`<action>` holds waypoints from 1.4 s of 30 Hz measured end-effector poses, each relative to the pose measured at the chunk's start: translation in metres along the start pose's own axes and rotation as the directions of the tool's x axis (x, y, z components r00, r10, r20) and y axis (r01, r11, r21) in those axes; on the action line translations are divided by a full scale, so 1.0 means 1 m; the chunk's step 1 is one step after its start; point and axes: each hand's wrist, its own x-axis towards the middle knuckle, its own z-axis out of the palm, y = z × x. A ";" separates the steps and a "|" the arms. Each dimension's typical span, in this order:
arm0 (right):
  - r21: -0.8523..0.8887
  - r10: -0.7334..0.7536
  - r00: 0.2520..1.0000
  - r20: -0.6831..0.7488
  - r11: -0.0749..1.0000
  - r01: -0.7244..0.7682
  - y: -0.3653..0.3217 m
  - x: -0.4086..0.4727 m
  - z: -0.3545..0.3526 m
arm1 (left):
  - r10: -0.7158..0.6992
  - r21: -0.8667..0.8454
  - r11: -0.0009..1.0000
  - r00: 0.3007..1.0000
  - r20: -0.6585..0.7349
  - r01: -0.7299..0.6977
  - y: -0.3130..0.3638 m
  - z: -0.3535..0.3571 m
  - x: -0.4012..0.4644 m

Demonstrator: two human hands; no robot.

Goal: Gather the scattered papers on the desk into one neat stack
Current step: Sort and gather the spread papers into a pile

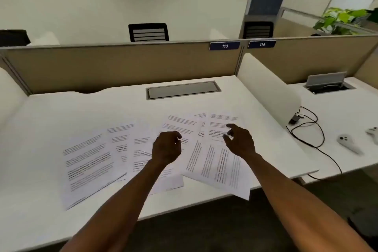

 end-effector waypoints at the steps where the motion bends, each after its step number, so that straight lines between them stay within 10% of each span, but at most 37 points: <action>1: 0.023 0.015 0.999 0.037 1.000 -0.016 0.008 -0.001 0.000 | -0.021 -0.025 0.999 0.999 0.030 0.022 -0.001 0.008 -0.005; 8: -0.306 0.165 0.884 0.438 0.952 -0.026 0.060 0.000 0.014 | -0.260 -0.094 0.956 0.950 0.171 0.278 0.014 0.068 -0.051; 23: -0.331 0.041 0.896 0.442 0.936 0.121 0.101 0.012 0.035 | -0.423 -0.002 0.905 0.898 0.125 0.426 0.031 0.135 -0.071; 32: 0.254 0.018 0.791 0.611 0.942 -0.218 0.116 0.038 0.008 | -0.407 0.089 0.912 0.909 0.086 0.400 0.038 0.154 -0.071; 36: 0.533 0.000 0.804 0.594 0.748 -0.394 0.141 0.039 -0.016 | -0.391 0.081 0.918 0.920 0.020 0.389 0.049 0.157 -0.054; 42: 0.745 0.479 0.804 0.353 0.375 -0.551 0.196 0.034 -0.029 | -0.284 0.080 0.956 0.959 0.016 0.282 0.079 0.168 -0.004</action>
